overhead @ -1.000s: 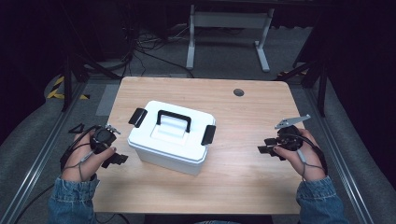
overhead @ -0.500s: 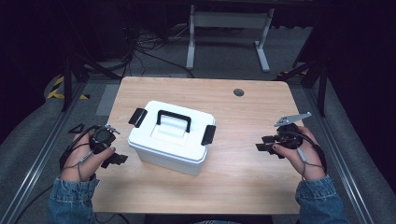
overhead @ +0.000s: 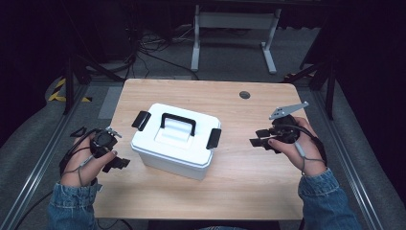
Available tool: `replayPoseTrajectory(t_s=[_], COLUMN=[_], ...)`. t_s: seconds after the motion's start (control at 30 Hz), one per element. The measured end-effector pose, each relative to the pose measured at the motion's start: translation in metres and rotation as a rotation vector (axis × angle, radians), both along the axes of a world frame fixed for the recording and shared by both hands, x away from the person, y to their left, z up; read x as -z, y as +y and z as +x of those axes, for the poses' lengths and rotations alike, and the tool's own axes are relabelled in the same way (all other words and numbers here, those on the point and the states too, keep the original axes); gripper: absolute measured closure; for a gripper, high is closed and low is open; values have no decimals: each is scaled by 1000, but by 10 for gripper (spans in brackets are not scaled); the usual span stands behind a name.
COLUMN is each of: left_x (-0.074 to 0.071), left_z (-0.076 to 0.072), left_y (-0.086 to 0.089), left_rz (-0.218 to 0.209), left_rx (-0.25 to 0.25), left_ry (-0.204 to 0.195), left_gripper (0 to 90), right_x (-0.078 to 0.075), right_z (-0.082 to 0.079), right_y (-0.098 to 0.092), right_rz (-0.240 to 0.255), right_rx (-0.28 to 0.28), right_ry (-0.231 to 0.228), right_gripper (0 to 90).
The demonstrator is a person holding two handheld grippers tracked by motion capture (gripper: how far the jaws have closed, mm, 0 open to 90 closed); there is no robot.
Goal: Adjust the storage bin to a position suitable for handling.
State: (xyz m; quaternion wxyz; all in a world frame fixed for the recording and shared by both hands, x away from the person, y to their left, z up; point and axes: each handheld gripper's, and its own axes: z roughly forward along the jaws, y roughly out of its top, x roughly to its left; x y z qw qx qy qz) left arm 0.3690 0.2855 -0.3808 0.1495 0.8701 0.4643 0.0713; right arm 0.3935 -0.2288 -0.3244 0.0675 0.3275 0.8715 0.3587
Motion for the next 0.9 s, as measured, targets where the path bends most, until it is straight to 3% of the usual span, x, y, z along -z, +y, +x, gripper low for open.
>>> replayPoseTrajectory(t_s=[0.23,0.47,0.6,0.73,0.9], left_x=[0,-2,-3,-3,-6], left_z=[2,6,6,9,9], left_y=[3,4,7,9,11], left_rz=[-9,-2,-5,5,14], left_rx=[-25,-13,-23,-58,-57], left_ry=[10,-3,-23,-23,-30], left_gripper=[181,186,177,182,211], right_x=[-24,-41,-45,-49,-50], right_z=[4,14,17,23,31], right_y=[24,47,57,76,106], right_rz=[12,29,40,42,26], right_rx=[-55,-96,-112,-142,-185], right_ry=[-15,-16,-12,-8,3], right_gripper=[564,568,569,569,569])
